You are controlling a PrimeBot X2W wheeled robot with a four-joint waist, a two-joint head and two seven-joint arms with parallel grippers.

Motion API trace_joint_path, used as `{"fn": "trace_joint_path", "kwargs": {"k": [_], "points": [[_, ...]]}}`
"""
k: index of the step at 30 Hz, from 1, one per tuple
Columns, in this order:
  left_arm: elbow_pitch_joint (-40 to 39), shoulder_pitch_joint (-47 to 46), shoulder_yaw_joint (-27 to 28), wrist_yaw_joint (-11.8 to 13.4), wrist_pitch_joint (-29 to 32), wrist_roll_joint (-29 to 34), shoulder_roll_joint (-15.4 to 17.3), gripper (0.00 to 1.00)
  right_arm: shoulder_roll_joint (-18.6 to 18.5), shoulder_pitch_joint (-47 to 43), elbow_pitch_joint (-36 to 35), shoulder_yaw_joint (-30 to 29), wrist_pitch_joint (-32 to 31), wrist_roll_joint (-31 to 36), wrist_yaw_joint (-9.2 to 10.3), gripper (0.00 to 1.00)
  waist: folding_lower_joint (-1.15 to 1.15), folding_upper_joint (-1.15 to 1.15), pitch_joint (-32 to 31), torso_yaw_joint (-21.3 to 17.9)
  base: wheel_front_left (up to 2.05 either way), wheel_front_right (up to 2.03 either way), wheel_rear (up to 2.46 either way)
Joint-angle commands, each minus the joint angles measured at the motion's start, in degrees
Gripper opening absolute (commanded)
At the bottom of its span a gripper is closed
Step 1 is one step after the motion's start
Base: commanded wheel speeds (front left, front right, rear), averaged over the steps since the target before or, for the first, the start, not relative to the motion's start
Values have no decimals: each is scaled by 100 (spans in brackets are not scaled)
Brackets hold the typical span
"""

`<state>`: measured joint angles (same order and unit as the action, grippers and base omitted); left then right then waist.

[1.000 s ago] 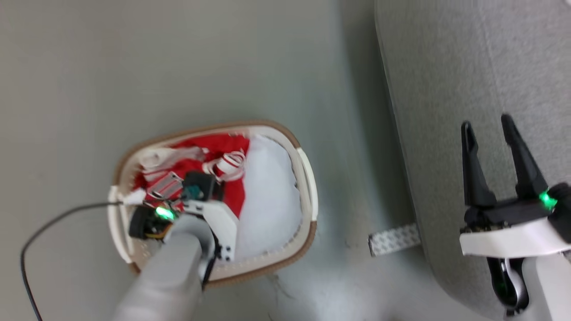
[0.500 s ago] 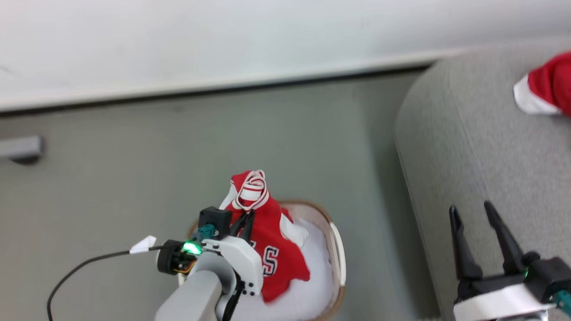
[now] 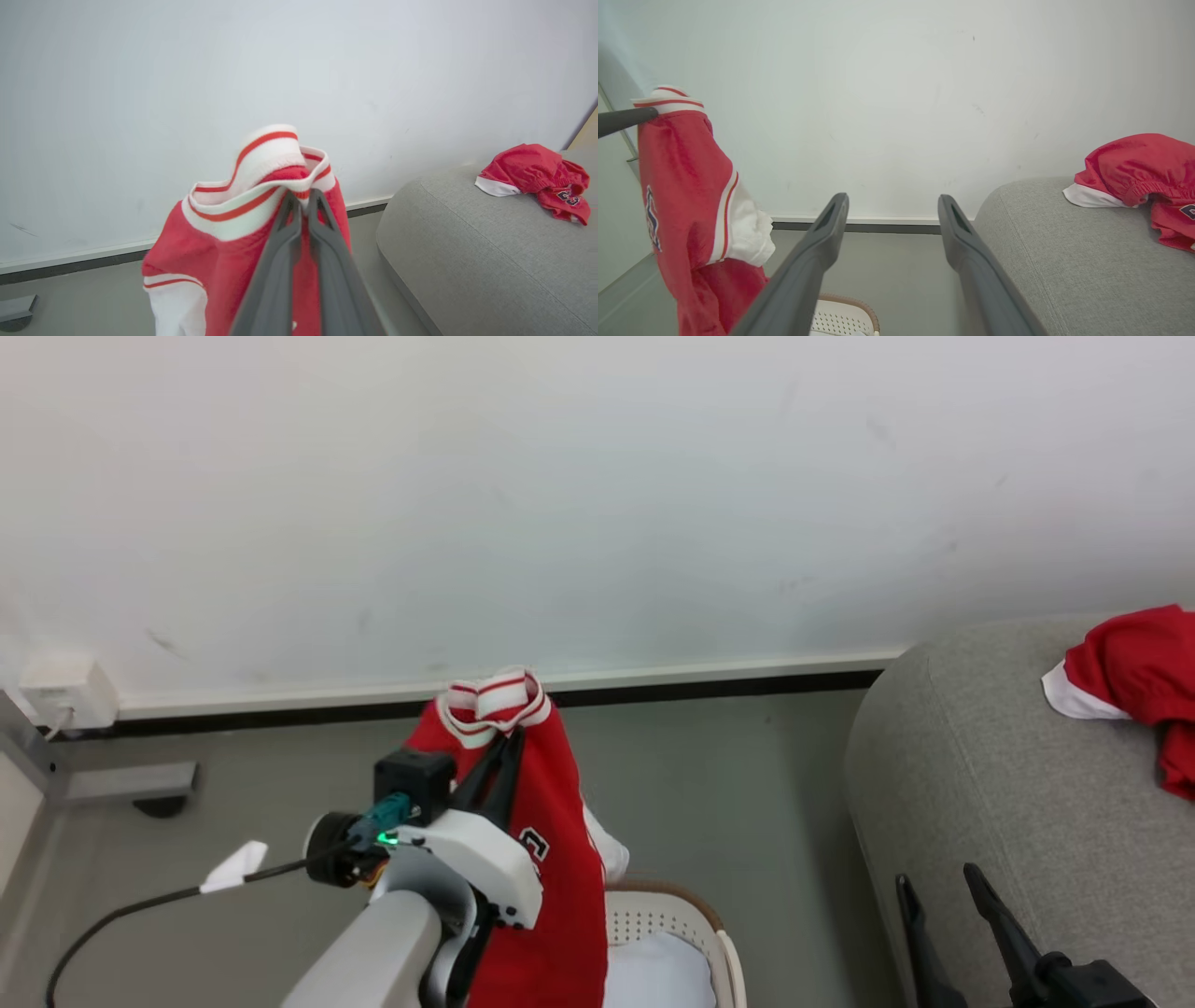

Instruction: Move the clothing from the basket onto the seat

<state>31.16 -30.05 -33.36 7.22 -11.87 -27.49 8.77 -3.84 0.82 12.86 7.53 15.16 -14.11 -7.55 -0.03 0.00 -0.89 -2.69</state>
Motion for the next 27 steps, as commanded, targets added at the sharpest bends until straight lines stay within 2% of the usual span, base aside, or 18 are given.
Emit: {"fn": "trace_joint_path", "kwargs": {"k": [1,11,18,22,27], "points": [[-85,100,28,40,17,-84,64,0,-18,-95,6,8,-2,15,12,100,3,0,-88,-4,0,0,0],[-1905,448,254,500,586,-72,653,0,-10,-367,85,159,-2,165,12,100,3,0,-379,-103,0,0,0],[-2823,595,279,749,927,39,910,0,-48,-402,-75,319,-2,238,13,100,3,0,-440,-139,0,0,0],[-3120,645,229,852,1058,77,959,0,-169,-172,-339,754,-2,162,13,100,3,0,-422,-134,0,0,0],[-3274,645,115,883,1168,108,913,0,-418,301,-549,1688,-3,-50,13,100,3,0,-397,-98,0,0,0]]}}
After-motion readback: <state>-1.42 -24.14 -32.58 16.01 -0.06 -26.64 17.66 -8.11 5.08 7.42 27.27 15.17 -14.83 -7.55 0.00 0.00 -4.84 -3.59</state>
